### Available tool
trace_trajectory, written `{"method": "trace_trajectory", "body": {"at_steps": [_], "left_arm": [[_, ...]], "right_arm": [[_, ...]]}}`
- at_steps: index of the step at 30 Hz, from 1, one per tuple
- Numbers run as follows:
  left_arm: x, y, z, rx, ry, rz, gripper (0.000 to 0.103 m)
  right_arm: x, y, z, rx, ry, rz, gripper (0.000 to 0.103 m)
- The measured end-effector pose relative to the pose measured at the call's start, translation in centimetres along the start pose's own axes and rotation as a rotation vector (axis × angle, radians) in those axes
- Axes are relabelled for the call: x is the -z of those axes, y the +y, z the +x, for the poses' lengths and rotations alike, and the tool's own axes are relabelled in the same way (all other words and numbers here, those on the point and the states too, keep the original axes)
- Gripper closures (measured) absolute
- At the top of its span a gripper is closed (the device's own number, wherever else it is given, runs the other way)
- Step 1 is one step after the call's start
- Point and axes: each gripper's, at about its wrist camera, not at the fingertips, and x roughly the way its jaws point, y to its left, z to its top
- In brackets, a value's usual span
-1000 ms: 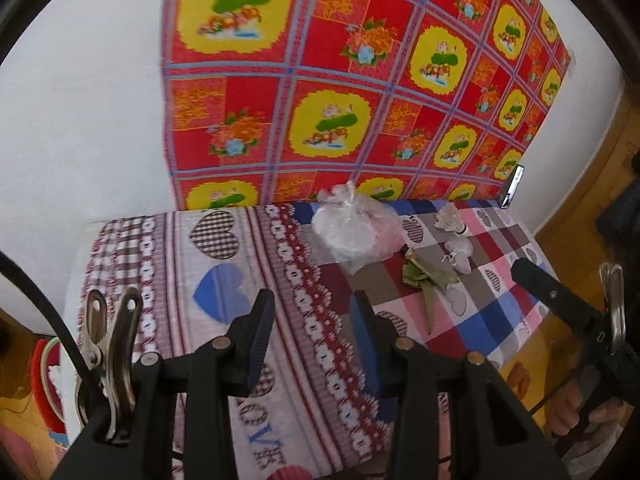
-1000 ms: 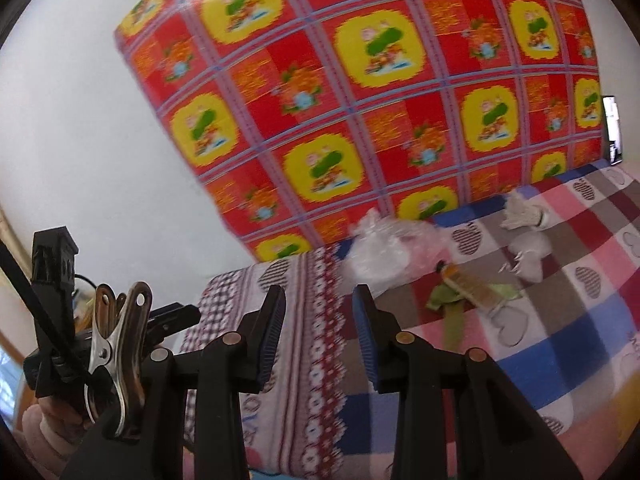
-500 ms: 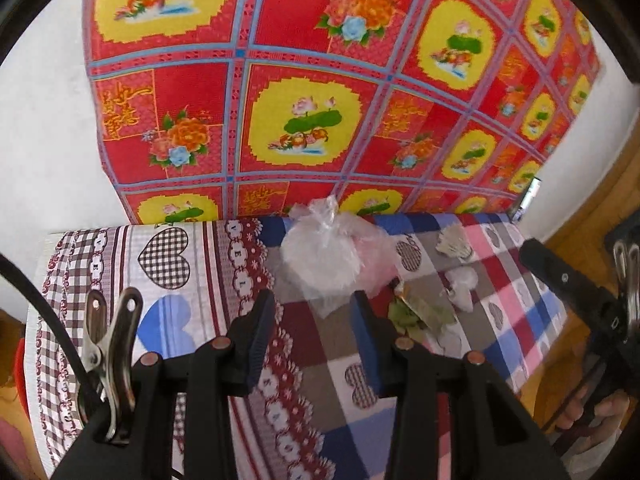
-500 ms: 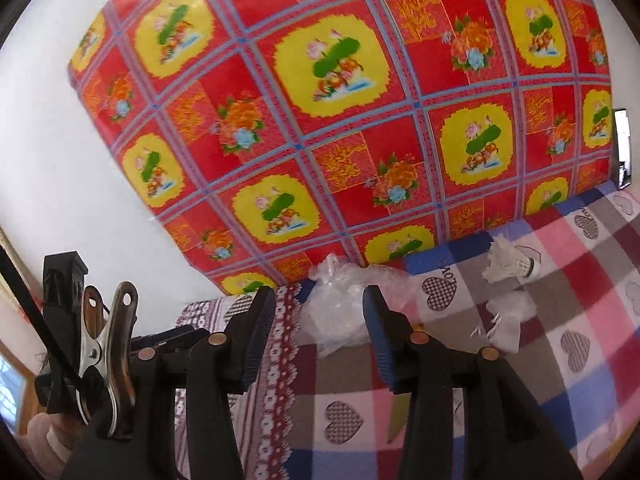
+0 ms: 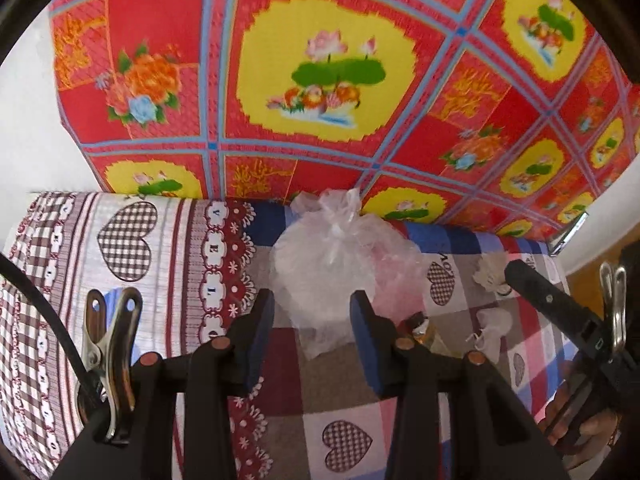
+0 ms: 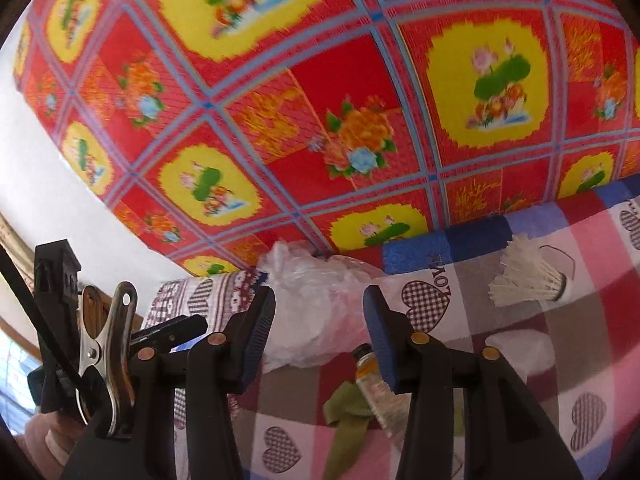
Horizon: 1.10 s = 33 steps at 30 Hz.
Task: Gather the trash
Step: 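Lower the right gripper onto the clear plastic bag and close on it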
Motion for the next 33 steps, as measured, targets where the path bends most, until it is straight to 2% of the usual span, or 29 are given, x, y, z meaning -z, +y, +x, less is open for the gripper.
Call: {"method": "trace_trajectory", "body": {"at_steps": [1, 4, 8, 17, 24, 28, 33], "left_arm": [[0.0, -0.1, 0.5, -0.008, 0.004, -0.003, 0.061], [-0.1, -0.2, 1.7, -0.023, 0.002, -0.017, 0.058], [-0.1, 0.1, 3.4, -0.040, 0.011, -0.038, 0.051], [-0.4, 1.2, 6.6, -0.063, 0.059, -0.095, 0.050], [-0.3, 2.0, 8.4, -0.040, 0.094, -0.130, 0.050], [-0.2, 2.3, 8.9, -0.014, 0.092, -0.146, 0.051], [-0.2, 1.5, 9.6, -0.012, 0.078, -0.125, 0.051]], "right_arm": [[-0.3, -0.7, 1.0, -0.023, 0.038, 0.004, 0.056], [-0.5, -1.3, 2.1, -0.026, 0.070, -0.006, 0.055], [-0.9, -1.9, 4.2, -0.019, 0.124, -0.033, 0.045], [-1.2, -2.6, 10.1, 0.012, 0.257, -0.094, 0.043], [-1.1, -2.2, 12.5, 0.004, 0.300, -0.130, 0.043], [-1.1, -1.8, 13.6, -0.039, 0.334, -0.127, 0.043], [-1.1, -1.0, 14.7, -0.038, 0.344, -0.156, 0.043]]}}
